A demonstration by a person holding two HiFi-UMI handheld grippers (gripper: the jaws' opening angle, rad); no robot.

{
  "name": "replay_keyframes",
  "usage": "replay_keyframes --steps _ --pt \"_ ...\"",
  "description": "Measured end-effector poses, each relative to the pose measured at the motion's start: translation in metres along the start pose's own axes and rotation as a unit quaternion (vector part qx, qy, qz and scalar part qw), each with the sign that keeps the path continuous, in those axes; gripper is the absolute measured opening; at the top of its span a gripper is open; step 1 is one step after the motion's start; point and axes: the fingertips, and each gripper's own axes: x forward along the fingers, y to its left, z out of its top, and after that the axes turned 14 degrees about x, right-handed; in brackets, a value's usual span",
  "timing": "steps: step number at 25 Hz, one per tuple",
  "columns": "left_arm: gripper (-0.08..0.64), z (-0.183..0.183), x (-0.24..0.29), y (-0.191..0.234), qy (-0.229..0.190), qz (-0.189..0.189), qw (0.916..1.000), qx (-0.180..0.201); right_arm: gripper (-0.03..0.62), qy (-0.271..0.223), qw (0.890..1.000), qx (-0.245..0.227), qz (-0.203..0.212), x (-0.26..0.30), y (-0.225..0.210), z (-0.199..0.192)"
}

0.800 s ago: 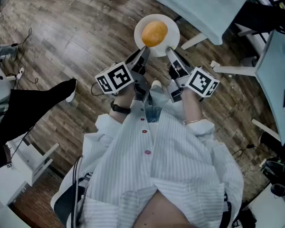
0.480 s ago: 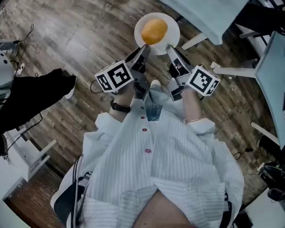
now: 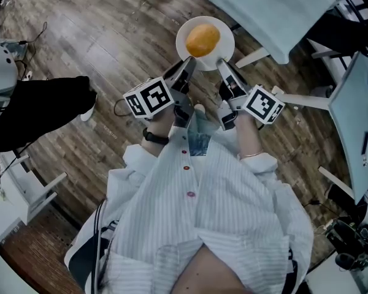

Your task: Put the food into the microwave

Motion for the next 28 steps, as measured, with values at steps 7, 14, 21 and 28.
replay_keyframes --steps 7,14,21,28 --pt "0.065 0.018 0.016 0.015 0.0 0.004 1.0 -0.004 0.058 0.007 1.0 -0.004 0.022 0.029 0.007 0.013" --pt "0.066 0.055 0.047 0.04 0.005 0.004 1.0 0.003 0.058 0.0 1.0 0.007 -0.004 0.072 0.0 0.04" --pt "0.066 0.099 0.074 0.073 0.011 0.002 0.9998 0.015 0.058 -0.003 1.0 0.007 -0.001 0.128 0.008 0.061" --pt "0.066 0.139 0.094 0.105 0.017 -0.002 0.9992 0.035 0.058 -0.007 1.0 -0.007 0.002 0.179 0.015 0.078"
